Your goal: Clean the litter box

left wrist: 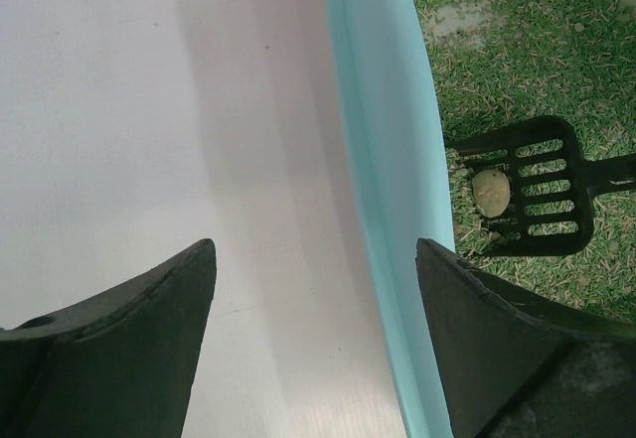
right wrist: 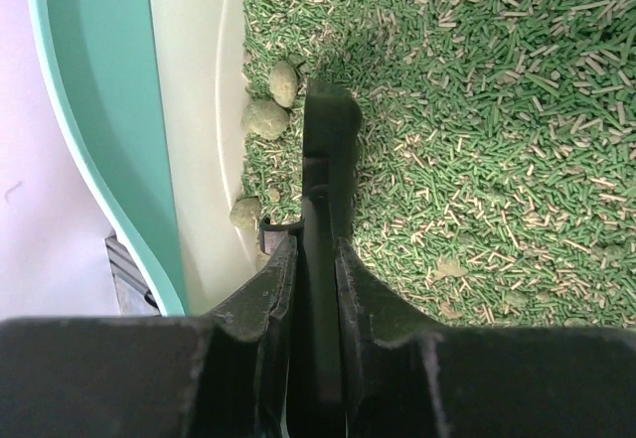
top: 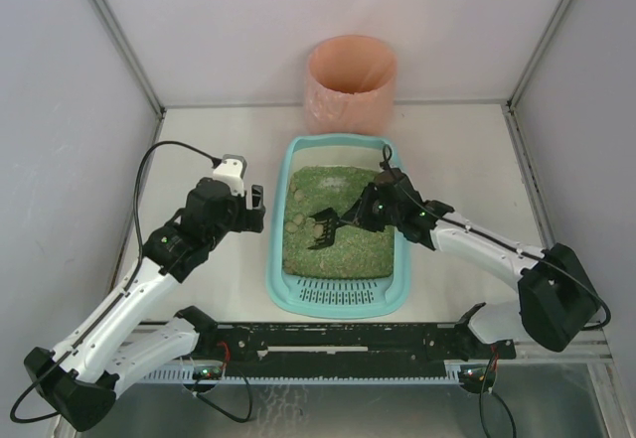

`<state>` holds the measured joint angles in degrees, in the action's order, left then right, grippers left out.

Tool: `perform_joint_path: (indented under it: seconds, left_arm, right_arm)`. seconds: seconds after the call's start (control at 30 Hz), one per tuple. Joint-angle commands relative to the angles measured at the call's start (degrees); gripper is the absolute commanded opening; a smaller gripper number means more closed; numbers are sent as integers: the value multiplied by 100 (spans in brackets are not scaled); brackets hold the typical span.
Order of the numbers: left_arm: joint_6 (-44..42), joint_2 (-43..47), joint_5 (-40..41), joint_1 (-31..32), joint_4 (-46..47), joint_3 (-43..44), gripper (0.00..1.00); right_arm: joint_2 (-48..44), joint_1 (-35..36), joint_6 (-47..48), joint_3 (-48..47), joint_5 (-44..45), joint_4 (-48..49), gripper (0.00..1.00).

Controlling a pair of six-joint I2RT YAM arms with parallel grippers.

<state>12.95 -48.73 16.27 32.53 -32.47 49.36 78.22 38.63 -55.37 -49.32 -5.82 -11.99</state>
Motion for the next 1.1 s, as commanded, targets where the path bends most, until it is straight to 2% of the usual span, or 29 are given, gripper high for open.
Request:
perform_joint_path:
  seconds: [0.0, 0.23, 0.5, 0.67, 0.83, 0.97, 1.07]
  left_arm:
    - [41, 87, -30, -45, 142, 65, 85]
    - [54, 179, -6, -93, 165, 55, 85]
    - [81, 224, -43, -168, 201, 35, 85]
    - [94, 286, -97, -250, 207, 25, 85]
    - [97, 349, -107, -300, 236, -1, 85]
    - [94, 368, -116, -324, 235, -4, 85]
    - [118, 407, -134, -343, 264, -15, 85]
  right_arm:
    - [-447, -197, -109, 161, -251, 358, 0]
    - [-1188, -747, -212, 645, -947, 731, 0]
    - [-2038, -1842, -618, 1436, -2161, 1447, 0]
    - [-2499, -2464, -1100, 2047, -2607, 2164, 0]
    - [-2275, -2478, -1465, 2200, -3388, 3061, 0]
    - [-2630, -2897, -1980, 2754, -2975, 3248, 0]
    - [-2407, -2597, -1882, 2468, -3169, 3447, 0]
